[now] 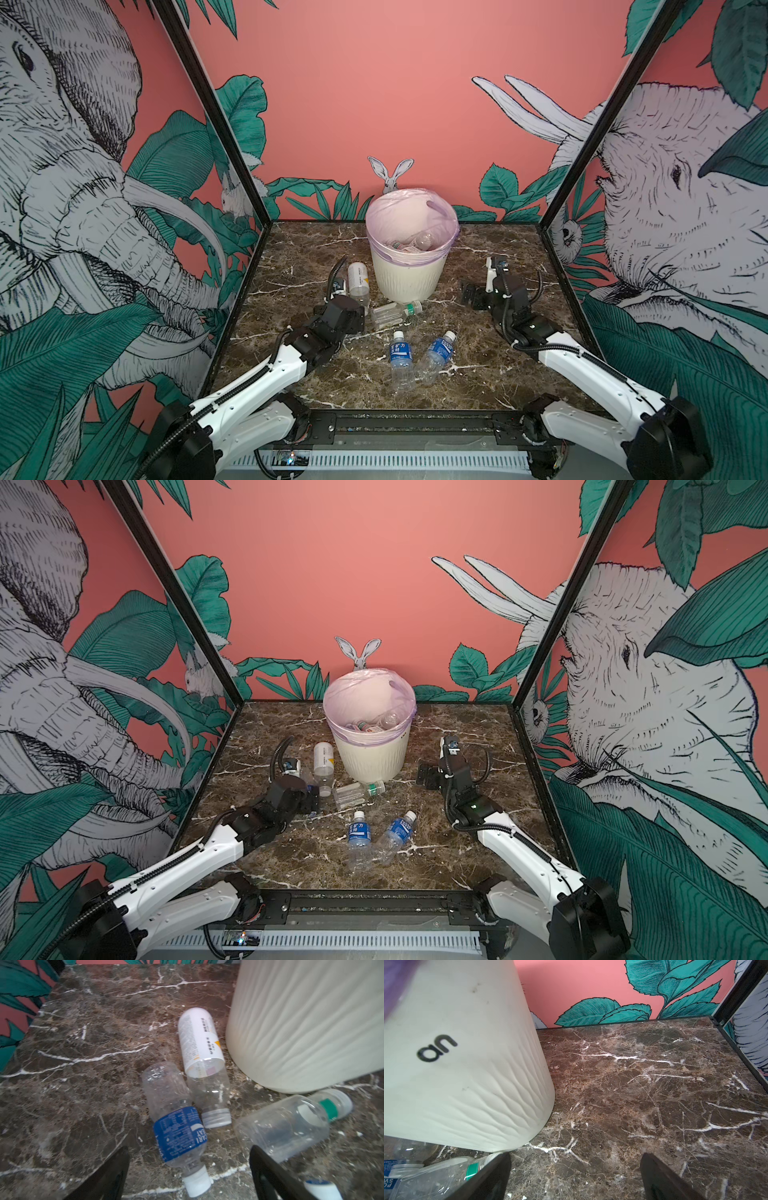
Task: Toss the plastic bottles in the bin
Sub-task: 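Lower the left gripper onto the blue-labelled water bottle and close it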
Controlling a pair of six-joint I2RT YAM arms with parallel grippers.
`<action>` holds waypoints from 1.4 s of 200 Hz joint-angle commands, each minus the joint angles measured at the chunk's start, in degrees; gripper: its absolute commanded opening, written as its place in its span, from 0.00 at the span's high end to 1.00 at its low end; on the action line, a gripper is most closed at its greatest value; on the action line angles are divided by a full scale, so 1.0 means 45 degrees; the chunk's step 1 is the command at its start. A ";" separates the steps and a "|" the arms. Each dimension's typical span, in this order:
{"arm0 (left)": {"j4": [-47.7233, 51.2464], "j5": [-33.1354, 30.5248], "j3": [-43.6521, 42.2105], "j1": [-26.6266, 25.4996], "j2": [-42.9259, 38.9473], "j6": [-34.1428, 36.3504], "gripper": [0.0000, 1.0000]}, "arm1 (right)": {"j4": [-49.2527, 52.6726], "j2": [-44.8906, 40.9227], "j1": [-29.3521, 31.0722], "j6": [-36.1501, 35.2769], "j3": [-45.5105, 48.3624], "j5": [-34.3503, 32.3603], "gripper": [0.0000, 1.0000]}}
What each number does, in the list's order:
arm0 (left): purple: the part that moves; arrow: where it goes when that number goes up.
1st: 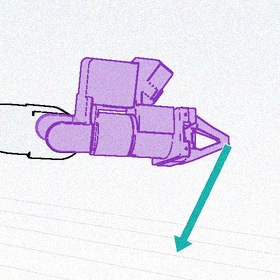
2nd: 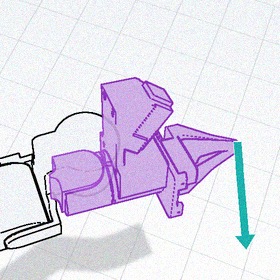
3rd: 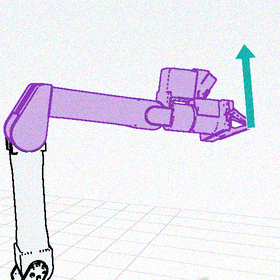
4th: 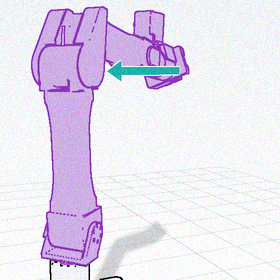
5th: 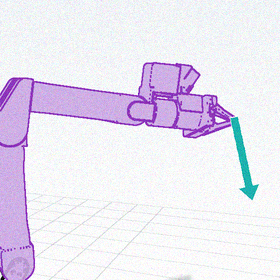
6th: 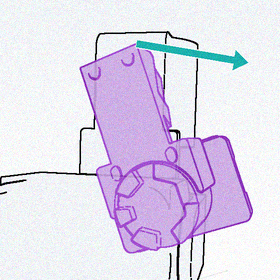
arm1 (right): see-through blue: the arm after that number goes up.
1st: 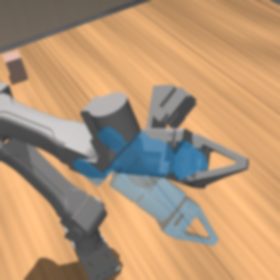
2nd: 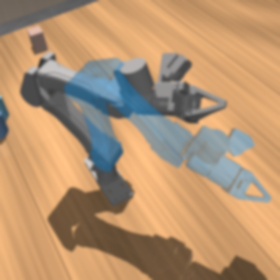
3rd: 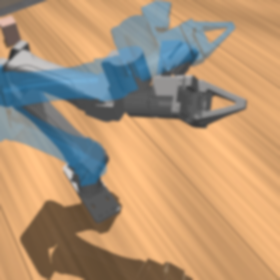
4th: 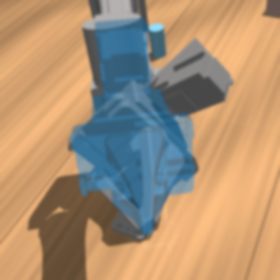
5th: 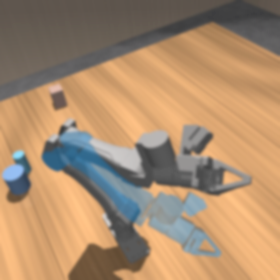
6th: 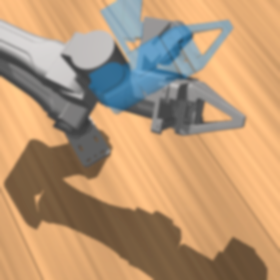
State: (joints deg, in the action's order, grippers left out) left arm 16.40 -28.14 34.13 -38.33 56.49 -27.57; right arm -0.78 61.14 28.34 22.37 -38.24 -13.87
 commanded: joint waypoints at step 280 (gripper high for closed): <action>-0.1516 0.1907 0.0902 0.2480 0.4388 -0.0690 0.11 | -0.0551 0.2708 -0.0064 0.0244 -0.0819 0.0656 0.01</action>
State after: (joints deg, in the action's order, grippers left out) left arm 10.13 -19.90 37.47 -28.05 75.77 -29.45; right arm -1.15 72.53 28.34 22.79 -40.34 -11.29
